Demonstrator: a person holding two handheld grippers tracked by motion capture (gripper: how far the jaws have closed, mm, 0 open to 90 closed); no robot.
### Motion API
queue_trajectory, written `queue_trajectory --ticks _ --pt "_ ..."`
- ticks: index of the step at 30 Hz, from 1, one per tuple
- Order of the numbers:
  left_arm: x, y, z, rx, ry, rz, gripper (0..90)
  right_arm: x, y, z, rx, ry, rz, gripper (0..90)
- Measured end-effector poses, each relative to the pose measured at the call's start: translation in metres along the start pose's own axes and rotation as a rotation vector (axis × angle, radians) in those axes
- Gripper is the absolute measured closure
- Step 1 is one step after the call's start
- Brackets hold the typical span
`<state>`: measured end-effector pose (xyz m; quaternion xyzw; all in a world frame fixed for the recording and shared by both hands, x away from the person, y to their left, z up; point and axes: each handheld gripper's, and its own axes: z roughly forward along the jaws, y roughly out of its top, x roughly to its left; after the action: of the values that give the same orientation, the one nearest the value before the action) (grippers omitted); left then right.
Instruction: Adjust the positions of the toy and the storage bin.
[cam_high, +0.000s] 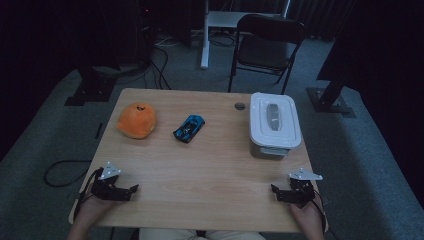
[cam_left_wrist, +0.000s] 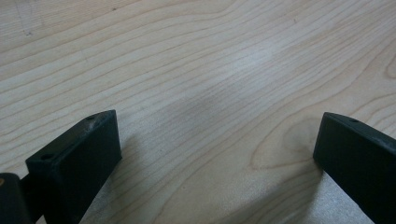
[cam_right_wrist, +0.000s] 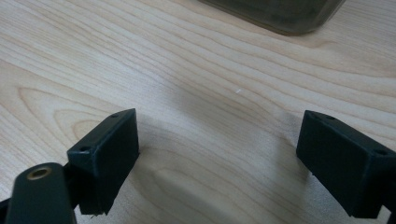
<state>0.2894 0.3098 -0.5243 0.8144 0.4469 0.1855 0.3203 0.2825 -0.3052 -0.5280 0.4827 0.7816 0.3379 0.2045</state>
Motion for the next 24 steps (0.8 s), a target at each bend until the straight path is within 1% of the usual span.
queue_trajectory --ticks 4,6,10,14,19,22,24 --pt "-0.001 -0.001 -0.001 0.000 -0.005 0.004 1.4 0.000 0.000 0.000 -0.002 -0.002 0.000 13.1" --pt "-0.002 -0.001 -0.002 0.004 0.007 -0.007 1.3 0.000 0.000 0.000 -0.002 -0.003 0.001 13.2" --pt "-0.003 -0.001 -0.002 0.010 0.009 -0.009 1.4 0.000 0.000 0.000 -0.002 -0.003 0.002 13.2" --pt "-0.007 0.000 -0.003 0.018 0.001 0.001 1.4 0.000 0.000 0.000 -0.002 -0.002 0.002 13.1" --pt "-0.008 0.003 0.000 0.026 0.005 -0.003 1.4 0.000 0.000 0.000 -0.001 -0.002 0.001 13.0" --pt "-0.010 0.007 0.002 0.040 0.000 0.002 1.4 0.000 0.000 0.000 -0.001 -0.002 0.002 12.8" --pt "-0.010 0.009 0.003 0.039 0.007 0.003 1.4 0.000 0.000 0.000 -0.001 -0.002 0.002 12.8"
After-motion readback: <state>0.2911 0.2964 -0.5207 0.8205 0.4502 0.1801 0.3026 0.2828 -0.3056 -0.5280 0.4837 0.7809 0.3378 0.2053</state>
